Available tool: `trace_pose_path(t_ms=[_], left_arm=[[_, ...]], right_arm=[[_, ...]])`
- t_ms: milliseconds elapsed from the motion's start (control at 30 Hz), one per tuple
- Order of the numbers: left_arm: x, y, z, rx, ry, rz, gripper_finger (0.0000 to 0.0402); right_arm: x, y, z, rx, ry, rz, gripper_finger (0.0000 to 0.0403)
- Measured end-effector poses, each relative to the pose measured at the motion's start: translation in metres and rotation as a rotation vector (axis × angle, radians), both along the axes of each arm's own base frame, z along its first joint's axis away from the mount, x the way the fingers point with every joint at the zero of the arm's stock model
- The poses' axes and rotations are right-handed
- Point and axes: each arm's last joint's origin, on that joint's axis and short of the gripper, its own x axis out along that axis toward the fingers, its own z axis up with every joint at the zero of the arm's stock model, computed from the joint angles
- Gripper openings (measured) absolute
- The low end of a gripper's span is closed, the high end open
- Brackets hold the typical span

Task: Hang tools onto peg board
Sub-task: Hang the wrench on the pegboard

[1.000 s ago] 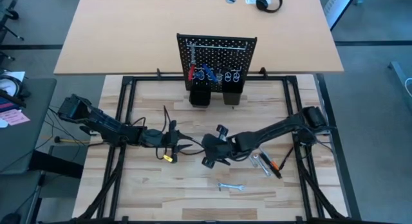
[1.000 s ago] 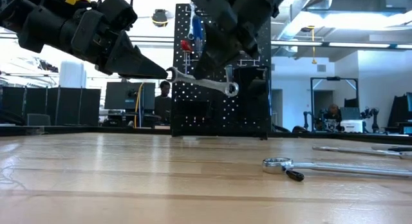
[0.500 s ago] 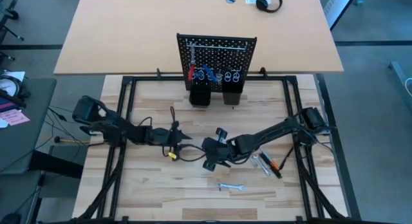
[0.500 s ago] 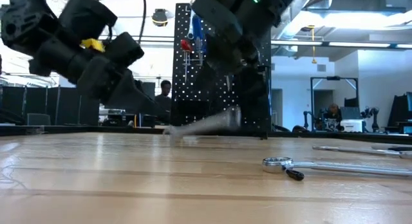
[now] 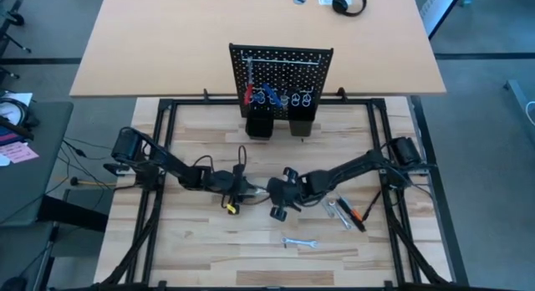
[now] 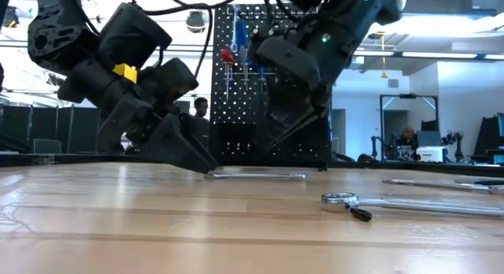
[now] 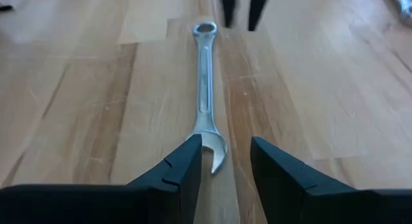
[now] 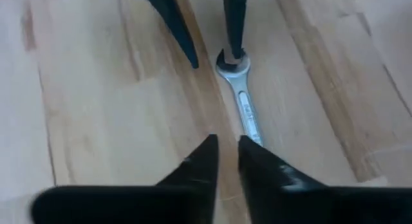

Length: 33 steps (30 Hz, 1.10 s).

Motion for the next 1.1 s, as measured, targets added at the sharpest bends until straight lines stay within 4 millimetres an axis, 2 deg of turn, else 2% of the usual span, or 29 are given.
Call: trace_pose_path(t_ms=[200,333,433,533,700,767,900,1000,1100], left_arm=[[0.000,0.000,-0.001,0.004,0.025,0.001,0.0125],[-0.001,0.000,-0.002,0.006,0.033,0.002,0.0125],[-0.001,0.000,-0.002,0.006,0.036,0.002,0.0125],[-0.001,0.000,-0.002,0.008,0.037,0.004,0.0125],[-0.001,0.000,-0.002,0.008,0.029,0.005,0.0125],[-0.001,0.000,-0.001,0.007,0.025,0.005,0.0125],[-0.004,0.000,0.013,0.005,0.008,0.004,0.0125],[-0.010,0.000,0.028,0.014,0.000,-0.006,0.0125],[-0.021,-0.002,0.043,0.033,-0.042,-0.005,0.0125]], right_arm=[[0.012,-0.029,-0.007,0.108,0.001,0.145,0.0163],[0.019,-0.037,-0.036,0.083,0.044,0.207,0.0183],[0.021,-0.035,-0.054,0.058,0.086,0.228,0.0166],[0.021,-0.032,-0.065,0.051,0.111,0.224,0.0122],[0.021,-0.028,-0.070,0.045,0.125,0.226,0.0034],[0.021,-0.026,-0.070,0.030,0.124,0.222,0.0028],[0.019,-0.024,-0.059,-0.026,0.097,0.198,0.0028],[0.017,-0.022,-0.043,-0.040,0.061,0.198,0.0027],[0.011,-0.020,-0.029,-0.064,0.054,0.212,0.0007]])
